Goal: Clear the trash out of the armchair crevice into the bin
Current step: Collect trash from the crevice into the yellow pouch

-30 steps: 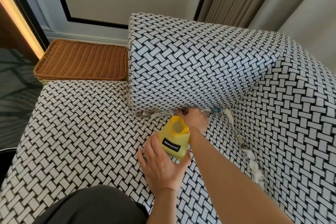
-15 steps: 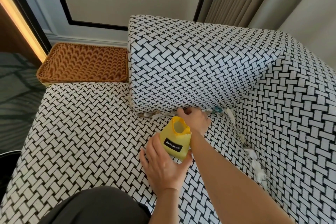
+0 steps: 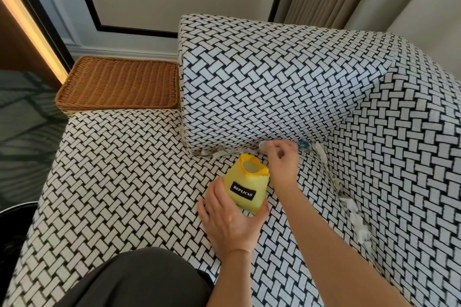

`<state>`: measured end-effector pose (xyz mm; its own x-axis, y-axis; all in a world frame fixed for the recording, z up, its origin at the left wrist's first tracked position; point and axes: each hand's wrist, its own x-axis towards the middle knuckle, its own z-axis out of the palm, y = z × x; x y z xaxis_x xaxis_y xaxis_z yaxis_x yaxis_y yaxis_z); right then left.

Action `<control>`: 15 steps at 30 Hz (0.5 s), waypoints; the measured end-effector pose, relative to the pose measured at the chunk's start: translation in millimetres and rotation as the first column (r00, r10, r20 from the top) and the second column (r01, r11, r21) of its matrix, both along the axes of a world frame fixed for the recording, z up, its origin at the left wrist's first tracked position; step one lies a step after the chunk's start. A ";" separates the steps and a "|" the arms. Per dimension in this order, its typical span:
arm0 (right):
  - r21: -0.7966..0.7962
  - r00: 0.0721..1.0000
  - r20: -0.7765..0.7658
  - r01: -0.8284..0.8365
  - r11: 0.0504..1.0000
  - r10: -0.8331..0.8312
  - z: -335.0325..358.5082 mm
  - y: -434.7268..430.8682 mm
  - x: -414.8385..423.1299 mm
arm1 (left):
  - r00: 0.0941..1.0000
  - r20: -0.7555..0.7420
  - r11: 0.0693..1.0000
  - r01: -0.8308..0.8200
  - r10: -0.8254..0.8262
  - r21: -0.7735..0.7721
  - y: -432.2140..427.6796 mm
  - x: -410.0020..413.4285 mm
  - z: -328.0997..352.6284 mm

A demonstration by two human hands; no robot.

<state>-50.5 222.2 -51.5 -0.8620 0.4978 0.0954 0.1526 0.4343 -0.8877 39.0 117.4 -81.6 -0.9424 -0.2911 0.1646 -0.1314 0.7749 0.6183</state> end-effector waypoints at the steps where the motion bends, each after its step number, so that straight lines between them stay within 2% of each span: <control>1: -0.039 0.998 -0.040 -0.051 0.998 0.049 7.7 0.6 6.8 | 1.000 0.002 1.000 -0.003 0.003 0.004 0.3 0.1 -0.7; 4: -0.063 0.965 -0.032 -0.264 0.963 0.262 30.3 4.4 19.9 | 1.000 -0.012 0.999 -0.015 0.016 0.042 0.9 -1.2 1.9; 7: 0.048 0.863 0.142 -0.496 0.867 0.485 38.7 8.3 24.9 | 1.000 0.017 0.994 -0.018 0.016 0.111 0.1 -3.5 6.7; 10: 0.093 0.845 0.258 -0.504 0.859 0.468 39.8 7.9 32.2 | 0.990 0.135 0.987 0.017 -0.039 0.160 -3.5 -8.5 15.4; 12: 0.057 0.831 0.327 -0.493 0.868 0.450 41.7 6.1 38.7 | 0.967 0.225 0.981 0.080 -0.120 0.177 -8.3 -14.1 21.9; 15: 0.042 0.801 0.361 -0.526 0.849 0.478 51.5 4.4 47.0 | 0.934 0.289 0.968 0.161 -0.212 0.192 -16.7 -16.5 34.4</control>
<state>-3.5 226.7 0.0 -0.9795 -0.0106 -0.2013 0.1480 0.6399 -0.7540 22.5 100.8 -47.2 -0.9794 -0.1034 -0.1733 -0.1957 0.6963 0.6906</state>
